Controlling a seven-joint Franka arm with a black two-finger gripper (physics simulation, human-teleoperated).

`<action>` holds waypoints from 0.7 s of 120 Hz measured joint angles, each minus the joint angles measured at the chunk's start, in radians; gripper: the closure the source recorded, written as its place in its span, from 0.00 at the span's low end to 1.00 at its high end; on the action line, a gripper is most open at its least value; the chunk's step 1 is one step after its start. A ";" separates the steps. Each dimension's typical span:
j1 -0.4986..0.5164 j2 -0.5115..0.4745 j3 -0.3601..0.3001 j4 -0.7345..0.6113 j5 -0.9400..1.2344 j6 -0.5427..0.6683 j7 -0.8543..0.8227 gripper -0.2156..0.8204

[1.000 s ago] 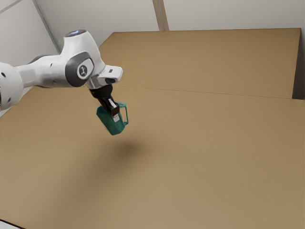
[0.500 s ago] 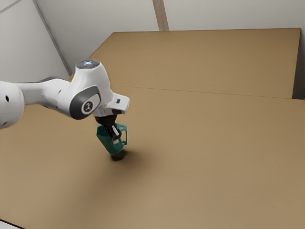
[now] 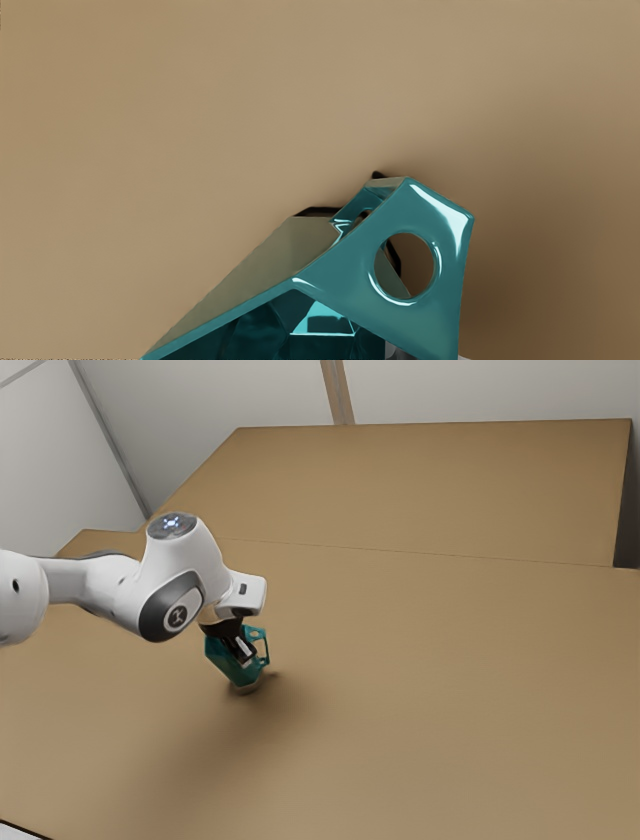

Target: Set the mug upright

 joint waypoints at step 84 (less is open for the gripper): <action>0.007 0.001 0.000 -0.021 -0.024 -0.012 -0.062 0.84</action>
